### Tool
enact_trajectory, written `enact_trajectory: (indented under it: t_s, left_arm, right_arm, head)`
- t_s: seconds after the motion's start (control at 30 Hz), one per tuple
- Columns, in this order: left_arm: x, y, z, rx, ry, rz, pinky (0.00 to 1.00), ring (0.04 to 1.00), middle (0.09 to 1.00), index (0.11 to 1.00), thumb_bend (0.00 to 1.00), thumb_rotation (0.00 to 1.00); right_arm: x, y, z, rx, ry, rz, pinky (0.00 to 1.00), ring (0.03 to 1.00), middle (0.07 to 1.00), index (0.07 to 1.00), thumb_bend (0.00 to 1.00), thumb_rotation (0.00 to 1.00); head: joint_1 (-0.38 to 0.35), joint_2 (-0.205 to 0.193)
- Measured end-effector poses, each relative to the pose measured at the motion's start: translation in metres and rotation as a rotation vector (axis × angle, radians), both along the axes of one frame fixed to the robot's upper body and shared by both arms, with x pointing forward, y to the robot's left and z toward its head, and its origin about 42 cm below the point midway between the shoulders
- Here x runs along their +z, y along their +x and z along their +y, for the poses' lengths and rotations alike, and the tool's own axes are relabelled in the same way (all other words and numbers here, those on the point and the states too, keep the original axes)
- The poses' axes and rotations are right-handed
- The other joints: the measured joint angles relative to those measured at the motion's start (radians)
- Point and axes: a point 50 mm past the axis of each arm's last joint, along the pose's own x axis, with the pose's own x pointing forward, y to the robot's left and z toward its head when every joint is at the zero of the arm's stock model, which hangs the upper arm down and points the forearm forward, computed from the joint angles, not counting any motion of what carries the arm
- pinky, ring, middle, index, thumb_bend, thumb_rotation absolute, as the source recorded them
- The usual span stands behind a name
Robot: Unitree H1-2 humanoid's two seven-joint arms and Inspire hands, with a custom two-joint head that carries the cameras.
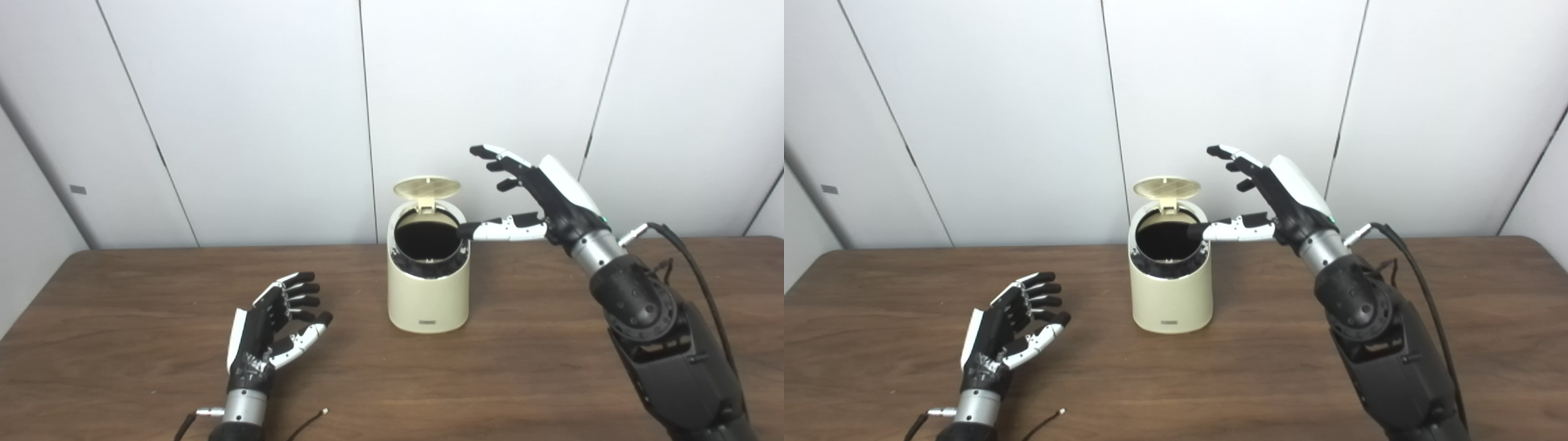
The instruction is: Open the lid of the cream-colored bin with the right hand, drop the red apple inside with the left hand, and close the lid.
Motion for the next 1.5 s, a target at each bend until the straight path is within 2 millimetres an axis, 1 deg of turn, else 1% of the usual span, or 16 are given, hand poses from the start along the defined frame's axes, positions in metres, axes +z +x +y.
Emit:
enact_trajectory:
  t_s: [0.1, 0.2, 0.27, 0.4, 0.53, 0.63, 0.77, 0.93, 1.0, 1.07, 1.2, 1.27, 1.4, 1.5]
  left_arm:
    - [0.0, 0.0, -0.001, -0.012, 0.001, 0.0, 0.56, 0.646, 0.692, 0.731, 0.56, 0.0]
    - [0.0, 0.0, -0.001, -0.015, 0.003, -0.003, 0.55, 0.645, 0.694, 0.728, 0.56, 0.0]
    - [0.0, 0.001, -0.001, -0.015, 0.003, -0.004, 0.54, 0.641, 0.692, 0.727, 0.56, 0.0]
    - [0.0, 0.001, -0.002, -0.016, 0.004, -0.004, 0.57, 0.647, 0.69, 0.726, 0.55, 0.0]
    - [0.0, 0.001, -0.002, -0.018, 0.004, -0.004, 0.58, 0.653, 0.69, 0.727, 0.57, 0.0]
    - [0.0, 0.001, -0.002, -0.021, 0.005, -0.004, 0.59, 0.657, 0.691, 0.726, 0.58, 0.0]
    - [0.0, 0.001, -0.002, -0.022, 0.006, -0.004, 0.59, 0.665, 0.695, 0.733, 0.59, 0.0]
    - [0.0, 0.001, -0.003, -0.023, 0.008, -0.004, 0.58, 0.661, 0.693, 0.733, 0.59, 0.0]
    - [0.0, 0.001, -0.003, -0.023, 0.011, -0.004, 0.58, 0.661, 0.693, 0.735, 0.59, 0.0]
    - [0.001, 0.001, -0.003, -0.023, 0.014, -0.005, 0.58, 0.661, 0.693, 0.736, 0.59, 0.0]
    - [0.001, 0.001, -0.002, -0.02, 0.013, -0.005, 0.59, 0.66, 0.69, 0.73, 0.59, 0.0]
    - [0.001, 0.001, -0.002, -0.019, 0.013, -0.005, 0.59, 0.662, 0.692, 0.73, 0.59, 0.0]
    - [0.001, 0.001, -0.002, -0.019, 0.014, -0.006, 0.57, 0.656, 0.693, 0.733, 0.6, 0.0]
    - [0.001, 0.001, -0.003, -0.018, 0.016, -0.006, 0.58, 0.655, 0.689, 0.734, 0.6, 0.0]
  right_arm:
    - [0.007, 0.007, 0.006, 0.012, -0.028, 0.023, 0.75, 0.895, 0.923, 0.896, 0.74, 0.51]
    - [0.007, 0.01, 0.015, 0.032, -0.104, 0.05, 0.8, 0.92, 0.925, 0.896, 0.73, 0.54]
    - [0.008, 0.012, 0.021, 0.039, -0.147, 0.063, 0.8, 0.926, 0.921, 0.889, 0.73, 0.54]
    - [0.011, 0.016, 0.031, 0.045, -0.21, 0.079, 0.81, 0.939, 0.905, 0.87, 0.72, 0.52]
    - [0.014, 0.017, 0.037, 0.051, -0.237, 0.073, 0.8, 0.93, 0.881, 0.839, 0.74, 0.51]
    - [0.013, 0.018, 0.039, 0.058, -0.246, 0.077, 0.81, 0.936, 0.857, 0.814, 0.75, 0.49]
    - [0.011, 0.017, 0.041, 0.074, -0.264, 0.078, 0.83, 0.936, 0.826, 0.776, 0.75, 0.47]
    - [0.01, 0.012, 0.04, 0.111, -0.288, 0.043, 0.85, 0.946, 0.806, 0.758, 0.73, 0.47]
    - [0.009, 0.01, 0.038, 0.122, -0.314, 0.017, 0.81, 0.928, 0.78, 0.746, 0.73, 0.47]
    - [0.008, 0.004, 0.034, 0.143, -0.362, -0.035, 0.8, 0.918, 0.762, 0.739, 0.73, 0.48]
    - [0.003, -0.005, 0.026, 0.159, -0.403, -0.087, 0.81, 0.917, 0.753, 0.738, 0.74, 0.48]
    - [0.002, -0.011, 0.026, 0.165, -0.416, -0.108, 0.82, 0.915, 0.75, 0.739, 0.74, 0.49]
    - [0.002, -0.019, 0.028, 0.18, -0.46, -0.16, 0.9, 0.91, 0.738, 0.736, 0.73, 0.5]
    - [0.002, -0.026, 0.03, 0.187, -0.512, -0.198, 0.93, 0.91, 0.735, 0.741, 0.73, 0.51]
  head:
    - [0.0, 0.0]
    - [0.0, -0.002]
    - [0.002, -0.003]
    - [0.002, -0.002]
    - [0.003, 0.0]
    - [0.006, 0.003]
    - [0.009, 0.006]
    - [0.011, 0.006]
    - [0.015, 0.009]
    - [0.015, 0.009]
    - [0.014, 0.015]
    - [0.014, 0.015]
    - [0.02, 0.023]
    - [0.021, 0.028]
